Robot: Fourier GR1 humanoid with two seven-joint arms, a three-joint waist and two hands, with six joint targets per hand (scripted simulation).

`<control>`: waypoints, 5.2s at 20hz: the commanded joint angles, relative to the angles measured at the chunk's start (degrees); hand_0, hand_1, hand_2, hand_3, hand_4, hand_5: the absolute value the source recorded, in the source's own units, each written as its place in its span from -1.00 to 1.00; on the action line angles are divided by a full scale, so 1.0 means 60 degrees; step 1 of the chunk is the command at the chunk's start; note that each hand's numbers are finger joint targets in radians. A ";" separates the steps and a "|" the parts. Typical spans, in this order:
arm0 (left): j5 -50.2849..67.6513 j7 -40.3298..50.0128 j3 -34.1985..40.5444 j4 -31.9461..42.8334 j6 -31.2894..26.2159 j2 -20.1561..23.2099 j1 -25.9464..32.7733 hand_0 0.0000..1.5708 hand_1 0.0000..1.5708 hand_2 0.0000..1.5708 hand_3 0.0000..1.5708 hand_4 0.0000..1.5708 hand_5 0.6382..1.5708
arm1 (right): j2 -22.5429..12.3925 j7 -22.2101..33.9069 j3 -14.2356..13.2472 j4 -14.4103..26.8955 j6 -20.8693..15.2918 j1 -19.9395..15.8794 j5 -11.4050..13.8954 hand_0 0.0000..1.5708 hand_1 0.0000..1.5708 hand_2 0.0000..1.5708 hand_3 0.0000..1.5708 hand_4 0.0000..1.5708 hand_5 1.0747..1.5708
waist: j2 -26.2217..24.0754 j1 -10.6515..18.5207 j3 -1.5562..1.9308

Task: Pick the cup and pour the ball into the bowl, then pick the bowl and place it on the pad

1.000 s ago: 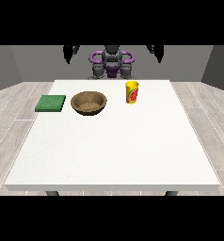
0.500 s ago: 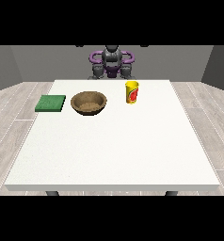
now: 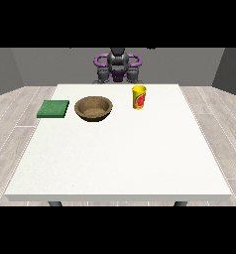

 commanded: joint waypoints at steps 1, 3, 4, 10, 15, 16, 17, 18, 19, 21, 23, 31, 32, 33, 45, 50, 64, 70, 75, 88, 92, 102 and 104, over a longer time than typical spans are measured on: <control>-0.0459 -0.1572 -0.0307 0.0898 0.0407 -0.0053 -0.0602 -1.00 -1.00 -1.00 -1.00 -1.00 0.92 | -0.0060 -0.1455 -0.0217 0.0676 0.0539 -0.0251 0.0084 -1.00 -1.00 -1.00 -1.00 -0.49 1.00 | 0.1341 -0.0135 -0.0001; -0.0429 -0.2259 -0.0465 0.1160 0.0674 -0.0054 -0.0453 -1.00 -1.00 -1.00 -1.00 -1.00 0.90 | 0.0015 -0.2323 -0.0453 0.1270 0.0655 -0.0161 0.0189 -1.00 -1.00 -1.00 -1.00 -0.51 1.00 | 0.1619 -0.0015 -0.0001; -0.0520 -0.2593 -0.0071 0.1653 0.0563 -0.0054 -0.0935 -1.00 -1.00 -1.00 -1.00 -1.00 0.89 | -0.0252 -0.2202 -0.0689 0.1179 0.0966 -0.0562 -0.0252 -1.00 -1.00 -1.00 -1.00 -0.53 1.00 | 0.2036 -0.0220 -0.0002; -0.0533 -0.4180 0.0087 0.3336 0.1318 -0.0055 -0.2013 -1.00 -1.00 -1.00 -1.00 -1.00 0.84 | -0.0652 -0.3618 -0.1240 0.2391 0.1988 -0.0962 -0.0565 -1.00 -1.00 -1.00 -1.00 -0.61 1.00 | 0.3013 -0.0659 -0.0003; -0.0329 -0.5373 0.0407 0.4997 0.1370 -0.0055 -0.2609 -1.00 -1.00 -1.00 -1.00 -1.00 0.83 | -0.0782 -0.3430 -0.1543 0.2799 0.1884 -0.1607 -0.0610 -1.00 -1.00 -1.00 -1.00 -0.67 1.00 | 0.3099 -0.0571 -0.0007; -0.0202 -0.5200 0.1362 0.4527 0.0689 0.0387 -0.2751 -1.00 -1.00 -1.00 -1.00 -1.00 0.81 | -0.1052 -0.5000 -0.1719 0.3687 0.2909 -0.0751 -0.0513 -1.00 -1.00 -1.00 -1.00 -0.67 1.00 | 0.3365 -0.0675 -0.0001; -0.0470 -0.5121 0.0901 0.5198 0.1136 -0.0050 -0.3003 -1.00 -1.00 -1.00 -1.00 -1.00 0.80 | -0.1182 -0.3454 -0.1984 0.3262 0.2034 -0.1826 -0.0696 -1.00 -1.00 -1.00 -1.00 -0.67 0.99 | 0.3074 -0.0413 -0.0005; -0.0072 -0.5517 0.1766 0.5523 0.0668 0.0368 -0.3431 -1.00 -1.00 -1.00 -1.00 -1.00 0.80 | -0.1345 -0.4106 -0.2008 0.3313 0.2558 -0.1495 -0.0704 -1.00 -1.00 -1.00 -1.00 -0.66 0.99 | 0.3500 -0.0760 -0.0006; -0.0413 -0.5710 0.1263 0.6030 0.1235 -0.0048 -0.3322 -1.00 -1.00 -1.00 -1.00 -1.00 0.79 | -0.1266 -0.3654 -0.2055 0.3342 0.2275 -0.1797 -0.0757 -1.00 -1.00 -1.00 -1.00 -0.69 1.00 | 0.3142 -0.0572 -0.0005; -0.0519 -0.5474 0.1687 0.6427 0.1123 0.0083 -0.3991 -1.00 -1.00 -1.00 -1.00 -1.00 0.77 | -0.1175 -0.4482 -0.2095 0.4096 0.2564 -0.1819 -0.0611 -1.00 -1.00 -1.00 -1.00 -0.69 1.00 | 0.3272 -0.0592 -0.0003; -0.0180 -0.6285 0.2354 0.7291 0.0831 0.0420 -0.4436 -1.00 -1.00 -1.00 -1.00 -1.00 0.75 | -0.1160 -0.4588 -0.1815 0.3686 0.2733 -0.1641 -0.0423 -1.00 -1.00 -1.00 -1.00 -0.68 1.00 | 0.3661 -0.0988 -0.0006; -0.0022 -0.7506 0.3066 0.9525 0.1177 0.0261 -0.5301 -1.00 -1.00 -1.00 -1.00 -1.00 0.82 | -0.1859 -0.4871 -0.2463 0.4411 0.3705 -0.1892 -0.0957 -1.00 -1.00 -1.00 -1.00 -0.66 0.99 | 0.3811 -0.1286 -0.0006; -0.0245 -0.8141 0.2440 0.9273 0.1692 -0.0047 -0.4947 -0.57 -0.57 -1.00 -1.00 -1.00 0.80 | -0.2244 -0.5828 -0.2930 0.5423 0.4020 -0.2257 -0.0860 -1.00 -1.00 -1.00 -1.00 -0.66 0.99 | 0.4313 -0.1132 -0.0002; -0.0138 -0.8004 0.3104 1.0142 0.1280 0.0395 -0.5006 -0.22 -0.22 -1.00 -1.00 -1.00 0.77 | -0.1758 -0.4638 -0.2447 0.4100 0.3631 -0.1796 -0.1102 -1.00 -1.00 -1.00 -1.00 -0.66 1.00 | 0.3887 -0.1406 -0.0010; -0.2132 -0.7632 0.2231 1.1497 0.4292 0.0037 -0.5930 0.66 0.66 1.00 1.00 0.57 0.95 | -0.2477 -0.4235 -0.3093 0.5036 0.4285 -0.2114 -0.1697 -1.00 -1.00 -1.00 -1.00 -0.54 1.00 | 0.3335 -0.1481 -0.0001; -0.4182 -0.4948 0.1040 1.1856 0.5432 0.0678 -0.7194 0.68 0.68 1.00 1.00 0.57 0.96 | -0.3277 -0.3119 -0.3385 0.5727 0.4292 -0.2853 -0.2150 -1.00 -1.00 -1.00 -1.00 -0.37 1.00 | 0.2431 -0.1399 0.0021; -0.9860 0.1290 -0.2194 1.4606 0.4663 0.0681 -1.0299 0.49 0.49 1.00 0.72 0.35 1.00 | -0.2981 -0.2729 -0.3323 0.6999 0.3163 -0.3286 -0.1415 -1.00 -1.00 -1.00 -1.00 -0.18 0.97 | 0.1073 -0.0428 0.0012; -1.0718 0.3657 -0.3506 1.3795 0.3184 -0.0039 -1.0310 -0.02 -0.02 1.00 0.54 0.34 0.99 | -0.3179 -0.3036 -0.3359 0.7904 0.3617 -0.3508 -0.1336 -1.00 -1.00 -1.00 -1.00 -0.17 0.97 | 0.0983 -0.0624 0.0006; -1.1584 0.4593 -0.4421 1.3457 0.2063 -0.0051 -1.0560 -0.25 -0.25 1.00 0.52 0.04 1.00 | -0.3085 -0.2376 -0.3185 0.7834 0.3348 -0.4245 -0.1470 -1.00 -1.00 -1.00 -1.00 -0.16 0.96 | 0.0857 -0.0788 0.0000; -1.1596 0.4682 -0.4578 1.0662 0.0540 0.0504 -1.1097 -1.00 -1.00 0.51 0.82 -0.04 0.98 | -0.3088 -0.3685 -0.3500 0.8726 0.2955 -0.4821 -0.1033 -1.00 -1.00 -1.00 -1.00 -0.12 0.97 | 0.1777 0.0139 -0.0001; -1.0367 0.3813 -0.3914 0.9589 0.2335 0.0456 -0.9436 -0.52 -0.52 1.00 0.60 0.54 0.99 | -0.3564 -0.3048 -0.3912 0.8927 0.2723 -0.4938 -0.1290 -1.00 -1.00 -1.00 -1.00 -0.10 0.99 | 0.2002 0.0846 -0.0024; -0.3663 0.1641 -0.0465 0.5388 0.3654 -0.0050 -0.9170 -1.00 -1.00 -1.00 -1.00 -0.48 0.84 | -0.2697 -0.3285 -0.3796 0.8854 0.2074 -0.5426 -0.1351 -1.00 -1.00 -1.00 -1.00 -0.11 1.00 | 0.3958 0.1733 -0.0169; -0.2403 0.1266 0.0158 0.4755 0.2785 -0.0052 -0.9146 -1.00 -1.00 -1.00 -1.00 -0.80 0.72 | -0.2646 -0.3473 -0.4054 0.8893 0.1865 -0.5439 -0.1492 -1.00 -1.00 -1.00 -1.00 -0.17 1.00 | 0.4164 0.2252 -0.0133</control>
